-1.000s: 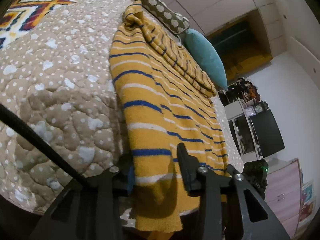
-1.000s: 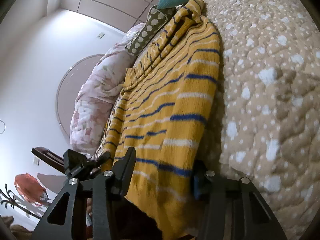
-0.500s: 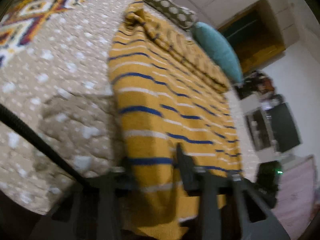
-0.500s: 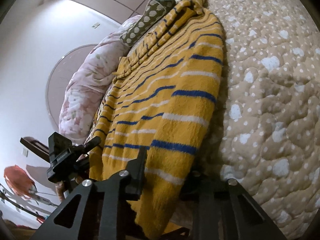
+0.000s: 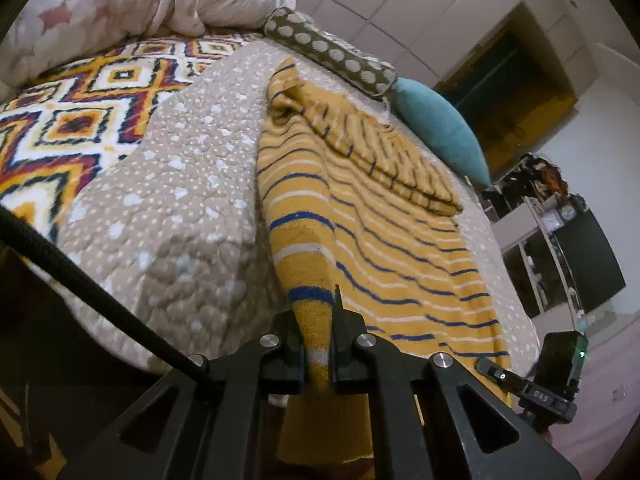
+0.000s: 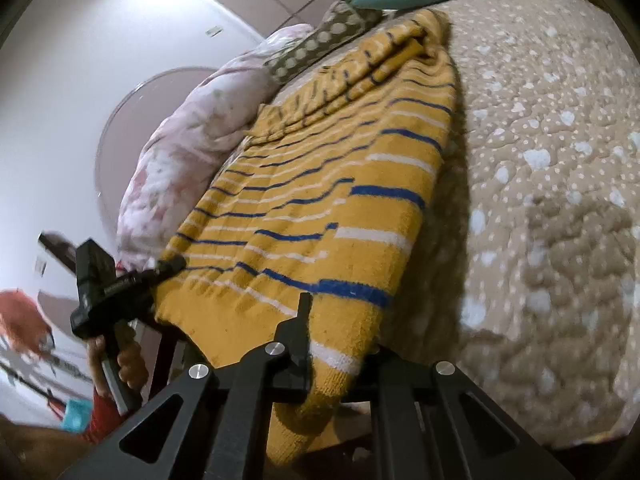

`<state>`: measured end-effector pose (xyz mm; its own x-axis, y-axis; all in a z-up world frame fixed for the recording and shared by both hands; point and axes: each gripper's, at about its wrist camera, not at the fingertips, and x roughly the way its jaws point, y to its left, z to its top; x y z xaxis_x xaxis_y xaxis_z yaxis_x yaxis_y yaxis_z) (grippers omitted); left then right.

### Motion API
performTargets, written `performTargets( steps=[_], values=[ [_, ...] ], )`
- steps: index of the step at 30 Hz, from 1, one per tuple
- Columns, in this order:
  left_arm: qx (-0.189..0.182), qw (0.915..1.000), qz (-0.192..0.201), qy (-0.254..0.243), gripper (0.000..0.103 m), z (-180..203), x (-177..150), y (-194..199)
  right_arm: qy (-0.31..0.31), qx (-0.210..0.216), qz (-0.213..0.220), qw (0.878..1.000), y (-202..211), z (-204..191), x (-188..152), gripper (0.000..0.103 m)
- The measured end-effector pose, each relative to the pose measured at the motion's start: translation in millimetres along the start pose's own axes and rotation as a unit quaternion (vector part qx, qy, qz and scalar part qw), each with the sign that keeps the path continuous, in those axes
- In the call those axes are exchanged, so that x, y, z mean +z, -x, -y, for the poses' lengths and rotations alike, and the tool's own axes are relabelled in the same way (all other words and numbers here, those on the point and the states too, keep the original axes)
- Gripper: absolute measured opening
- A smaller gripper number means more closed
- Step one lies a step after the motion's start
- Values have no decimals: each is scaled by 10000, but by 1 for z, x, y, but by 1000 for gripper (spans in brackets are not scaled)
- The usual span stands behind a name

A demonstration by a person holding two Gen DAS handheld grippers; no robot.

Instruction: Fold small clothes

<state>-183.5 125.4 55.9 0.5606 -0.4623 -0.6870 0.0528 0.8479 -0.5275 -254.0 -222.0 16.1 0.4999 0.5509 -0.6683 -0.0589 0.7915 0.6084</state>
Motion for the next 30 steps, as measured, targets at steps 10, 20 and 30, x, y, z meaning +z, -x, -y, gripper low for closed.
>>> performTargets(
  steps=[10, 20, 30],
  values=[
    [344, 9986, -199, -354, 8, -4, -24, 1, 459, -176, -149, 9987, 22, -20, -24, 8],
    [411, 9944, 604, -769, 8, 35, 118, -33, 1233, -656, 647, 9881, -2, -73, 110, 9],
    [653, 9975, 128, -235, 8, 15, 213, -151, 850, -1380, 778, 9837, -73, -37, 233, 9]
  ],
)
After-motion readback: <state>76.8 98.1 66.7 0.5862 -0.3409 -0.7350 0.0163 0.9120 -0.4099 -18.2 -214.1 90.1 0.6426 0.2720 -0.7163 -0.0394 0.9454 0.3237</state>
